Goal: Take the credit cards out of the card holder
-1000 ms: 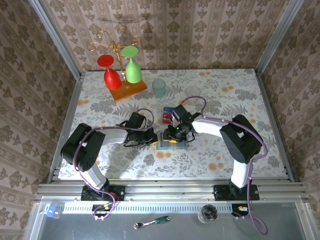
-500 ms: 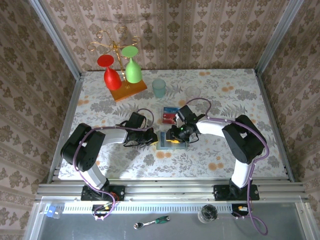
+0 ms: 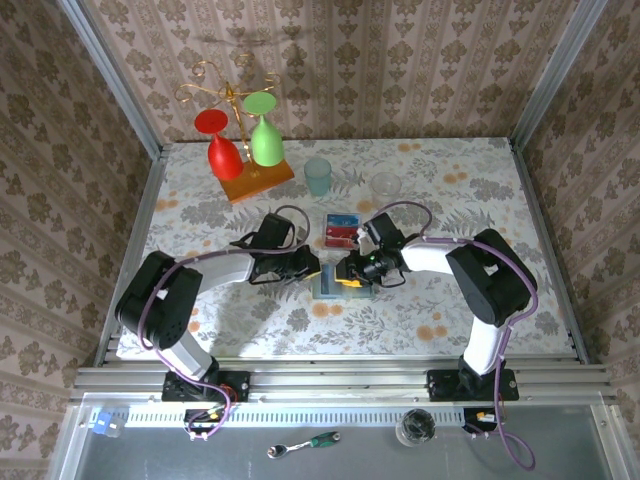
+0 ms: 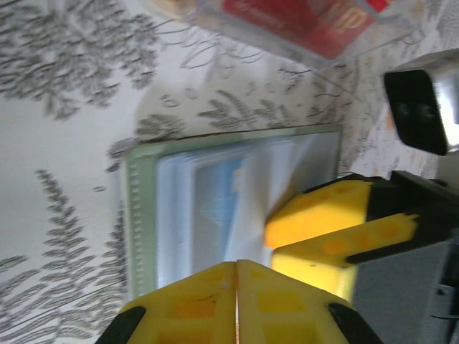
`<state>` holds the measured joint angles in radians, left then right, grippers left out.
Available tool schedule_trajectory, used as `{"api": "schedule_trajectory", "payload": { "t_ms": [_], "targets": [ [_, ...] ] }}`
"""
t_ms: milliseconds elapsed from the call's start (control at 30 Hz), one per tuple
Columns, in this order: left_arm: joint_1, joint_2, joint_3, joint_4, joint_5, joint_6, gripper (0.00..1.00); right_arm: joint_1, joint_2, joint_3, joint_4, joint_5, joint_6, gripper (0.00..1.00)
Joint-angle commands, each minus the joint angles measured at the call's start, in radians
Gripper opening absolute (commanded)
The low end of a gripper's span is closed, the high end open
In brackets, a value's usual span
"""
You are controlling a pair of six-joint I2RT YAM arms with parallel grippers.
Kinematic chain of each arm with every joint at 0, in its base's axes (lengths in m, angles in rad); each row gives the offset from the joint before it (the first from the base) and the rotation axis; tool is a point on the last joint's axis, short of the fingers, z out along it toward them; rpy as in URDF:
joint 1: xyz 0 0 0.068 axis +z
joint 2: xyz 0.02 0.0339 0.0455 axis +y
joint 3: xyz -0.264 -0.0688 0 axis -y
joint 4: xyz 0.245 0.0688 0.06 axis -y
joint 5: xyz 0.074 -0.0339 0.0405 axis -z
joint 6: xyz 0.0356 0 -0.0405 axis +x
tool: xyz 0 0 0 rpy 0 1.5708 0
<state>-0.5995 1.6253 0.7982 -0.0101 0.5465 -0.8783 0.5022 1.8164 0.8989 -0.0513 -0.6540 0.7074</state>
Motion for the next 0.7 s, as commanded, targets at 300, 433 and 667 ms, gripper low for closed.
{"api": "schedule_trajectory", "payload": {
  "t_ms": [300, 433, 667],
  "targets": [
    [-0.033, 0.102, 0.077, 0.016, 0.013, -0.004, 0.2, -0.014, 0.0, -0.034, 0.013, -0.03, 0.006, 0.35],
    [-0.033, 0.129, 0.088, 0.028, 0.023, -0.008, 0.22, -0.014, 0.001, -0.037, 0.016, -0.033, 0.006, 0.34],
    [-0.037, 0.154, 0.088, 0.043, 0.03, -0.017, 0.25, -0.014, 0.01, -0.037, 0.027, -0.039, 0.012, 0.34]
  ]
}}
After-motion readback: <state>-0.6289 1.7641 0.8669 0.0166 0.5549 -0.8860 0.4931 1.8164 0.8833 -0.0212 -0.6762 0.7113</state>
